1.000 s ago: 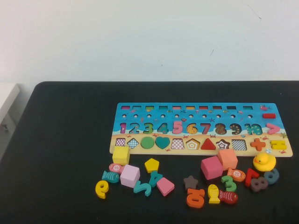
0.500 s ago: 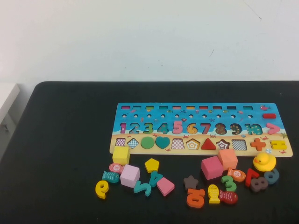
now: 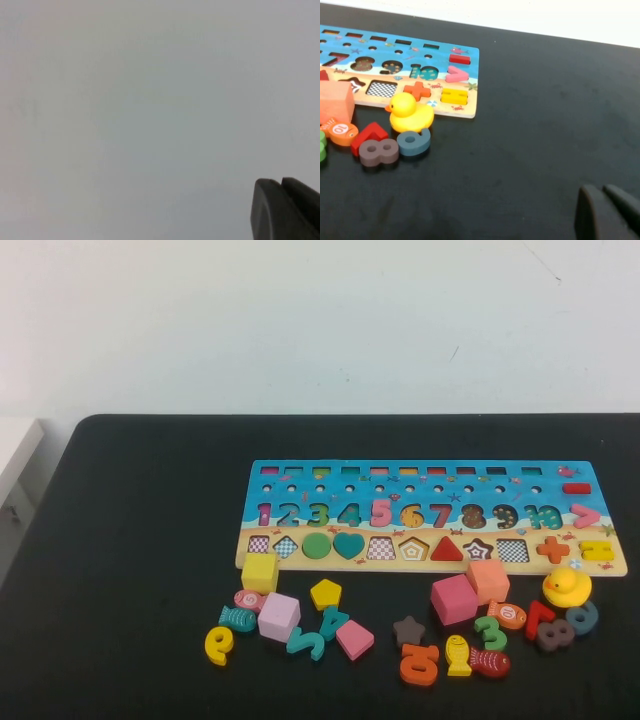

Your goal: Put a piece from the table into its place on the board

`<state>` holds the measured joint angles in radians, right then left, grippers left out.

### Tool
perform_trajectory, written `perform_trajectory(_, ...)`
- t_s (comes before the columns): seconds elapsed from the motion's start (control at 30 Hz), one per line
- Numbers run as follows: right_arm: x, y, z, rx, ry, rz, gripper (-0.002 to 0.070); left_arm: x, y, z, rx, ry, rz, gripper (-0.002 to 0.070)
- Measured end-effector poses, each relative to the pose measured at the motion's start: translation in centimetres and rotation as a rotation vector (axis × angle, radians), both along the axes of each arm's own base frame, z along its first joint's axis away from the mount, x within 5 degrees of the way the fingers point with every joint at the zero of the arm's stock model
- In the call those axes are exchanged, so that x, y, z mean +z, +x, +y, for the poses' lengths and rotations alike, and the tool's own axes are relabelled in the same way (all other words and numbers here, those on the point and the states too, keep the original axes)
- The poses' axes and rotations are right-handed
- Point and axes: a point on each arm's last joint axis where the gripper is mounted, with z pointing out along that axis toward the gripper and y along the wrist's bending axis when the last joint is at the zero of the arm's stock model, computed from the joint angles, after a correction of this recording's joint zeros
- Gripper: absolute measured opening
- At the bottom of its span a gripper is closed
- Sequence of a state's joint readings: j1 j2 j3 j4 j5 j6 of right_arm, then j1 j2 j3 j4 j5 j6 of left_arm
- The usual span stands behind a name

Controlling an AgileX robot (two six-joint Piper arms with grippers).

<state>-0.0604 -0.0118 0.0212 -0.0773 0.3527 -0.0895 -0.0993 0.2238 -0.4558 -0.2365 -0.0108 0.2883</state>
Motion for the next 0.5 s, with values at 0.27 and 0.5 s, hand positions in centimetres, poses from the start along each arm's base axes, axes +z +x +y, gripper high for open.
perform_trajectory(0.27, 0.0, 0.0, 0.0, 0.0, -0.002, 0.0, 0.0018, -1.0, 6.6, -1.1, -0.051, -0.016, 0.373, -0.0002)
perform_trajectory(0.5, 0.0, 0.0, 0.0, 0.0, -0.002, 0.0, 0.0018, -3.7, 12.1, -2.4, -0.125, -0.018, 0.785, -0.0002)
